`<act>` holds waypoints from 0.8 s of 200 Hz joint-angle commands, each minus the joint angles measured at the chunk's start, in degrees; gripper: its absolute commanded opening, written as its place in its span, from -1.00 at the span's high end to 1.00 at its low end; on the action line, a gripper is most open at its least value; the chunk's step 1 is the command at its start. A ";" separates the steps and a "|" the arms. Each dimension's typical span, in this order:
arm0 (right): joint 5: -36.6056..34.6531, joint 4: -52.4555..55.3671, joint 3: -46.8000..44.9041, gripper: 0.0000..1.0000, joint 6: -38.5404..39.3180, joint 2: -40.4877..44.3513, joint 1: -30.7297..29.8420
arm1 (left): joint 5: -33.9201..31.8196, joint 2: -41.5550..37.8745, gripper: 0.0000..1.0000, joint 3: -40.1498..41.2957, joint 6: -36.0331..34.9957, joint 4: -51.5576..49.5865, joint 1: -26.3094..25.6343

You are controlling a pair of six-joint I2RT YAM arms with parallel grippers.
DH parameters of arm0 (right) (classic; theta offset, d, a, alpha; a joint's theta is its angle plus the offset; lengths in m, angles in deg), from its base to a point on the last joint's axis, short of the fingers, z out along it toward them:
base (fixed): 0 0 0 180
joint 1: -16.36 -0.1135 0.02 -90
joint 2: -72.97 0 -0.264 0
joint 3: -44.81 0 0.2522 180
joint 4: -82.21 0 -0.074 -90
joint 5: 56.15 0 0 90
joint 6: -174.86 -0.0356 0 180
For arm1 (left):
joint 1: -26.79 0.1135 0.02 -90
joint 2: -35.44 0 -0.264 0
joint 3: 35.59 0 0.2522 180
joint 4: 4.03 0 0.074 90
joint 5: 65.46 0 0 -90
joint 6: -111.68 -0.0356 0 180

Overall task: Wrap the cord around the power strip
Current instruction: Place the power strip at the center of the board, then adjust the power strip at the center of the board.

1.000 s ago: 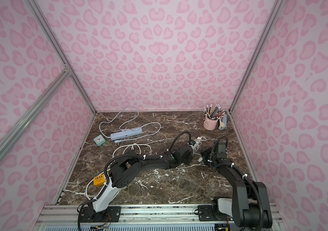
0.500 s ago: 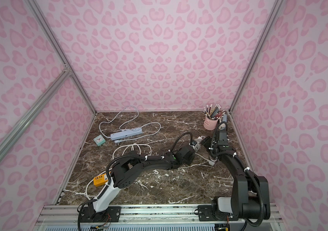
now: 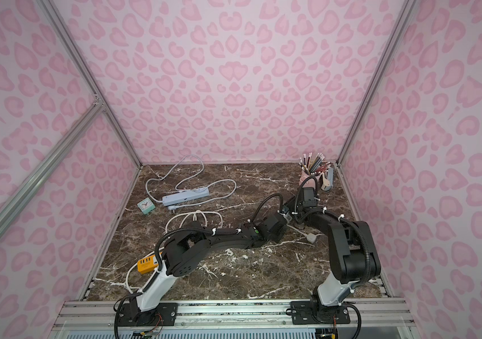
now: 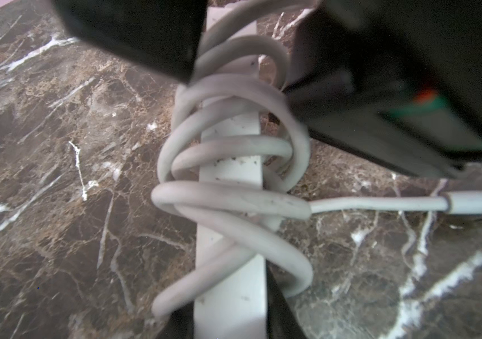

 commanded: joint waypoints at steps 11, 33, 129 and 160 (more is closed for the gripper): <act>3.44 1.97 -1.05 0.08 4.52 -2.09 0.55 | 2.40 -2.25 0.28 -0.74 -2.46 -5.87 0.05; 4.79 0.44 -2.15 0.41 7.44 -2.72 1.69 | 6.39 -3.89 0.04 -2.00 -3.22 -6.86 0.39; 30.77 -27.43 -13.34 0.71 8.35 -2.53 9.48 | 39.27 -18.23 -0.22 15.68 11.82 7.02 8.74; 36.26 -32.65 -14.75 0.72 4.70 -4.07 11.10 | 42.28 -15.26 -0.35 16.48 14.24 8.18 8.70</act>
